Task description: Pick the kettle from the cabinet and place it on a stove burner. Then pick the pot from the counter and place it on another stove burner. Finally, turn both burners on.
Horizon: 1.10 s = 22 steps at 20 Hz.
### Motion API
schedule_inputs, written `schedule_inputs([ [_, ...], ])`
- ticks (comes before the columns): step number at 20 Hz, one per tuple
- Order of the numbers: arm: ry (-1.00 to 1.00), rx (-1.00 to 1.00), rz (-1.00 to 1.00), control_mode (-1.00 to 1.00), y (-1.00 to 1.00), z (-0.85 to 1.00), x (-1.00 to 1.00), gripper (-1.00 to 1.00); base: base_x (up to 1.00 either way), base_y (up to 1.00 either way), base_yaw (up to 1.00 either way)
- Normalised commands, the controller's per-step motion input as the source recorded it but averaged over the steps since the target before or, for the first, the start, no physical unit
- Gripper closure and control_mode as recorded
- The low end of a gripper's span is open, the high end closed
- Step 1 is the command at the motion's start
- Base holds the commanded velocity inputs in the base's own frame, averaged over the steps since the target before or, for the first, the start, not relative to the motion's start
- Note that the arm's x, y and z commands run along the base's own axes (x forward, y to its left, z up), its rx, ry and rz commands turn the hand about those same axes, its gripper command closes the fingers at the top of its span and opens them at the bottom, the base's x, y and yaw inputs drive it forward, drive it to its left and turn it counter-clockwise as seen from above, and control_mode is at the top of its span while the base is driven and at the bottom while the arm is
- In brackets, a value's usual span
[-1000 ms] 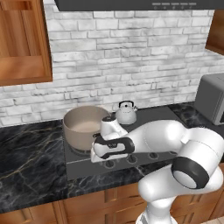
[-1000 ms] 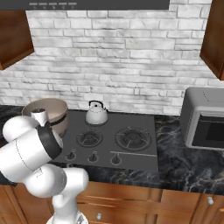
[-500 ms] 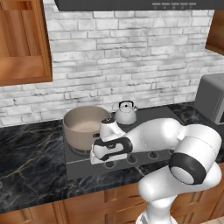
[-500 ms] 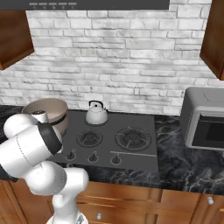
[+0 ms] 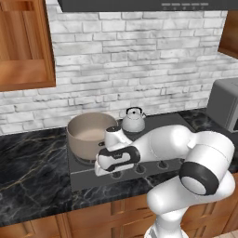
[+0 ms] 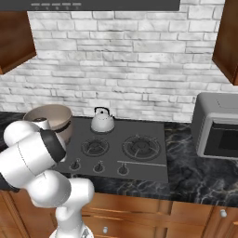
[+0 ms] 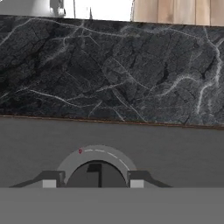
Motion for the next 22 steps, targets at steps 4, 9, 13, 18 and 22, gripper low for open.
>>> schedule_inputs([
  [4, 0.00, 0.00, 0.20, -1.00, 0.00, -0.17, 0.00, 1.00, 0.00, 0.00, 0.00],
  [9, 0.00, 0.04, 0.19, -1.00, 0.00, -0.16, 0.00, 1.00, 0.00, 0.00, 0.00],
  [13, 0.00, 0.07, 0.21, -1.00, -0.02, -0.18, 0.00, 1.00, 0.00, 0.00, 0.00],
  [18, 0.00, 0.09, 0.24, -1.00, -0.01, -0.26, 0.00, 1.00, 0.00, 0.00, 0.00],
  [22, 0.00, 0.08, 0.26, -1.00, 0.00, -0.29, 0.00, 1.00, 0.00, 0.00, 0.00],
])
